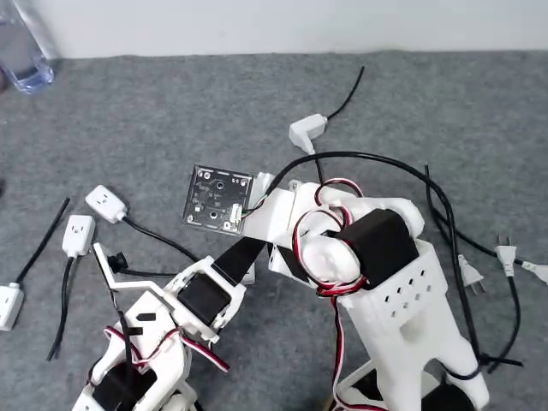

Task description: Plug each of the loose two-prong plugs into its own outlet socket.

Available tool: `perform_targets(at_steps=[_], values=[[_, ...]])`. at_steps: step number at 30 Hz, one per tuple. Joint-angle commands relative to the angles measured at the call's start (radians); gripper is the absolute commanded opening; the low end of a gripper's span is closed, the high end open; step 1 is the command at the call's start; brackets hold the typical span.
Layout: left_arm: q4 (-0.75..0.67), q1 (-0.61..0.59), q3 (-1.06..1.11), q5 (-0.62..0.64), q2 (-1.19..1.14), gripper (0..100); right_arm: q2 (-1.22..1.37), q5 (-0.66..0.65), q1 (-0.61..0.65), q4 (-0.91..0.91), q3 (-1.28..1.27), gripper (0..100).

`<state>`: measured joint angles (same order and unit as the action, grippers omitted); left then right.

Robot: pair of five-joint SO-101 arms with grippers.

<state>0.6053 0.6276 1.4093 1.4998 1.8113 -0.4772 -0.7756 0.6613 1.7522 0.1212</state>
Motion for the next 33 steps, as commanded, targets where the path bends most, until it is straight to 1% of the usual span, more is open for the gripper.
perform_targets(at_steps=[1,12,15,18,23,33], values=[[0.011,-0.005,-0.019,-0.008,0.014,2,-0.041,0.011,0.021,0.047,0.051,0.8],[0.011,-0.012,-0.018,-0.008,0.014,2,-0.047,0.011,0.025,0.048,0.052,0.8],[0.003,-0.089,-0.018,-0.003,0.014,2,-0.070,0.011,0.027,0.048,0.052,0.8],[-0.052,-0.147,0.001,-0.005,0.014,2,-0.070,0.011,0.027,0.047,0.048,0.8],[-0.110,-0.144,0.044,-0.003,0.014,2,-0.067,0.011,0.022,0.047,0.046,0.8],[-0.112,-0.144,0.056,-0.003,0.014,2,-0.076,0.011,0.025,0.045,0.051,0.8]])
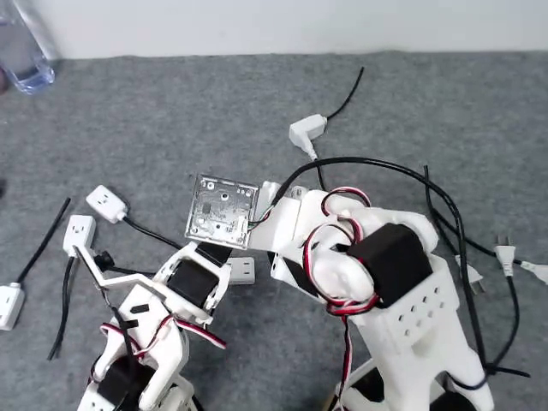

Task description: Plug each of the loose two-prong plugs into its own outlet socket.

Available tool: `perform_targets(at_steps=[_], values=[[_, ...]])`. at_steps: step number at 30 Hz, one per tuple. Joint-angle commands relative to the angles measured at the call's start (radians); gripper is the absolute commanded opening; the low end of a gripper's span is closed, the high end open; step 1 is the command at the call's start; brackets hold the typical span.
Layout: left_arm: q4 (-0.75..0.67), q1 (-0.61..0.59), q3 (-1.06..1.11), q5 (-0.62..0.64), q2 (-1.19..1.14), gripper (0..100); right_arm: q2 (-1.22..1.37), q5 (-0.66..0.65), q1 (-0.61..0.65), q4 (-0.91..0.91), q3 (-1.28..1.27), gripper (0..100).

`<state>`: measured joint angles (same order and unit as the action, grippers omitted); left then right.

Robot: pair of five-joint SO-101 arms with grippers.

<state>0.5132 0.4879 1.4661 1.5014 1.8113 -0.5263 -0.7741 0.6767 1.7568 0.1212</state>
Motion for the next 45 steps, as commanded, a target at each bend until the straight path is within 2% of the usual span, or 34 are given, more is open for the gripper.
perform_targets(at_steps=[1,7,15,28,36,43,45], values=[[-0.020,-0.005,0.002,-0.005,0.014,2,-0.027,0.011,0.010,0.041,0.051,0.8],[-0.023,0.000,0.036,-0.005,0.014,2,-0.024,0.011,0.010,0.036,0.054,0.8],[-0.020,0.084,0.073,-0.008,0.014,2,-0.015,0.037,0.033,0.038,0.124,0.8],[-0.023,0.078,0.068,-0.009,0.014,2,-0.005,0.031,0.013,0.035,0.087,0.8],[-0.135,-0.107,0.062,-0.008,0.014,2,0.016,-0.012,-0.067,0.013,0.003,0.8],[-0.123,-0.227,0.064,-0.008,0.014,2,0.087,-0.012,-0.087,0.035,0.026,0.8],[-0.064,-0.292,0.064,-0.026,0.014,2,0.133,-0.018,-0.097,0.039,0.048,0.8]])
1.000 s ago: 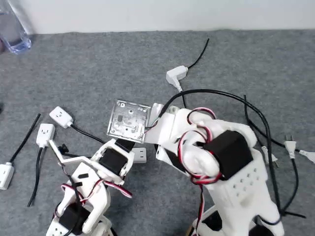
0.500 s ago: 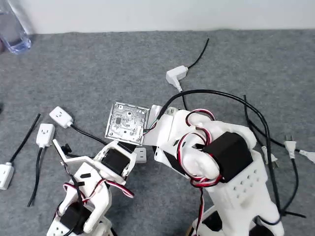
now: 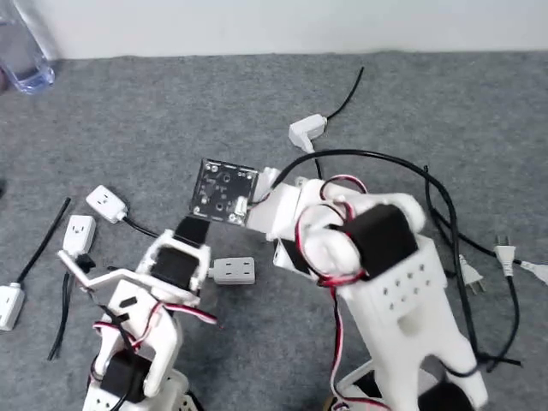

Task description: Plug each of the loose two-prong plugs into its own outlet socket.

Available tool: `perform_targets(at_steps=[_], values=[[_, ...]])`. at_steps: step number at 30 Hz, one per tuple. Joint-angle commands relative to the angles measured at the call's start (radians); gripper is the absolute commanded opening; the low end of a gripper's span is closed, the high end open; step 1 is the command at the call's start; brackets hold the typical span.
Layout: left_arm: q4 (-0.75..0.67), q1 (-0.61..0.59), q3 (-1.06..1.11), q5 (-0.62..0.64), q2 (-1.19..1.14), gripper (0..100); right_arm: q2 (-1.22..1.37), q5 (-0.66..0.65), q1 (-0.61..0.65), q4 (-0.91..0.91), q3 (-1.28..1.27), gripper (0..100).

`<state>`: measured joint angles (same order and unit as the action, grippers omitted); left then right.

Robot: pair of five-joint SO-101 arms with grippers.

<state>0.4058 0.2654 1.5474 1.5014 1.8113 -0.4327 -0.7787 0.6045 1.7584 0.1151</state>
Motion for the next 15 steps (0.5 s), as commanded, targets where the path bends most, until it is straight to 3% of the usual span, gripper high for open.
perform_targets(at_steps=[1,8,15], values=[[0.086,-0.101,-0.018,-0.057,0.014,2,0.065,-0.020,-0.033,0.038,0.058,0.8],[0.497,-0.273,0.027,-0.404,0.014,2,0.257,-0.035,-0.033,0.038,0.091,0.8],[0.689,-0.580,0.027,-0.663,0.014,1,0.450,-0.037,-0.031,0.039,0.152,0.8]])
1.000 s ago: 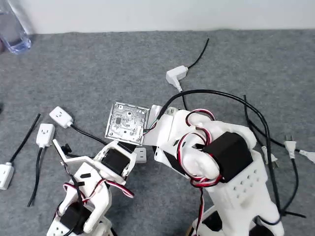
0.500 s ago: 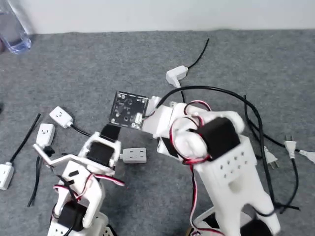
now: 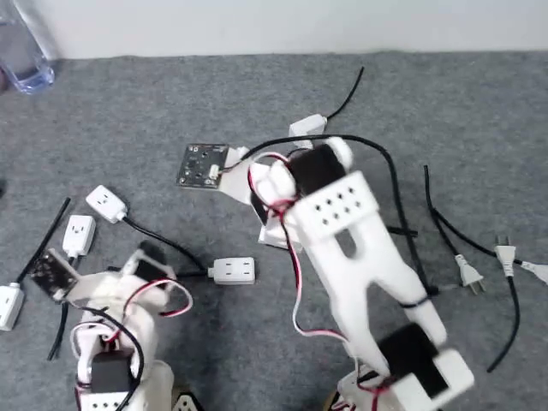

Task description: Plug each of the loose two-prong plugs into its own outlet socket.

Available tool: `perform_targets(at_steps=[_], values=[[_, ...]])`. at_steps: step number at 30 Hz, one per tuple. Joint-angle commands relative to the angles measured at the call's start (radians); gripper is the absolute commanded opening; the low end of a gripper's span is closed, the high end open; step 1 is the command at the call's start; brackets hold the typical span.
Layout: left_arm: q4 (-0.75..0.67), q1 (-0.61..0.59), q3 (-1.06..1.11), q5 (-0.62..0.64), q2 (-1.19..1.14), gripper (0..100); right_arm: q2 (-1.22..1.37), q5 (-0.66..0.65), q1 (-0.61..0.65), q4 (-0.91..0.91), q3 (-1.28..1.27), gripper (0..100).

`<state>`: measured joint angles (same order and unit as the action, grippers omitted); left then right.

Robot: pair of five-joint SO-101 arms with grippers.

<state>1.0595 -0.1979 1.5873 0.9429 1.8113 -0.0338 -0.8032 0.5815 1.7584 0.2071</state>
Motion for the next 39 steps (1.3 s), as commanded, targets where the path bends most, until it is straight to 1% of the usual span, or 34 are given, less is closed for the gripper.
perform_targets(at_steps=[1,4,6,8,10,12,14,15,16,18,20,22,24,27,30,34,39], values=[[0.038,-0.155,-0.021,-0.147,0.014,1,0.085,-0.012,-0.008,0.039,0.064,0.8],[0.061,-0.236,-0.027,-0.236,0.014,1,0.171,-0.012,-0.008,0.041,0.100,0.8],[0.109,-0.244,-0.033,-0.279,0.014,1,0.205,-0.012,-0.007,0.041,0.121,0.8],[0.127,-0.230,-0.031,-0.328,0.014,2,0.211,-0.014,0.002,0.041,0.129,0.8],[0.124,-0.186,-0.027,-0.385,0.014,2,0.200,-0.014,0.008,0.041,0.132,0.8],[0.089,-0.107,-0.019,-0.413,0.014,2,0.166,-0.012,0.019,0.039,0.132,0.8],[0.021,-0.006,0.007,-0.405,0.014,2,0.122,-0.008,0.028,0.039,0.132,0.8],[-0.043,0.048,0.019,-0.390,0.014,2,0.097,-0.008,0.028,0.039,0.132,0.8],[-0.112,0.091,0.036,-0.368,0.014,2,0.074,-0.008,0.028,0.039,0.130,0.8],[-0.249,0.130,0.076,-0.305,0.014,1,0.035,-0.003,0.028,0.041,0.126,0.8],[-0.382,0.167,0.097,-0.167,0.012,1,-0.004,0.020,0.025,0.041,0.120,0.8],[-0.470,0.203,0.091,-0.003,0.012,1,-0.042,0.031,0.025,0.041,0.115,0.8],[-0.540,0.255,0.091,0.120,0.012,1,-0.076,0.041,0.028,0.039,0.098,0.8],[-0.597,0.328,0.093,0.273,0.012,1,-0.130,0.044,0.031,0.039,0.077,0.8],[-0.652,0.362,0.093,0.427,0.012,2,-0.177,0.046,0.031,0.039,0.072,0.8],[-0.735,0.407,0.093,0.522,0.012,2,-0.211,0.048,0.084,0.039,0.071,0.8],[-0.783,0.471,0.091,0.525,0.012,2,-0.222,0.043,0.202,0.039,0.074,0.8]])
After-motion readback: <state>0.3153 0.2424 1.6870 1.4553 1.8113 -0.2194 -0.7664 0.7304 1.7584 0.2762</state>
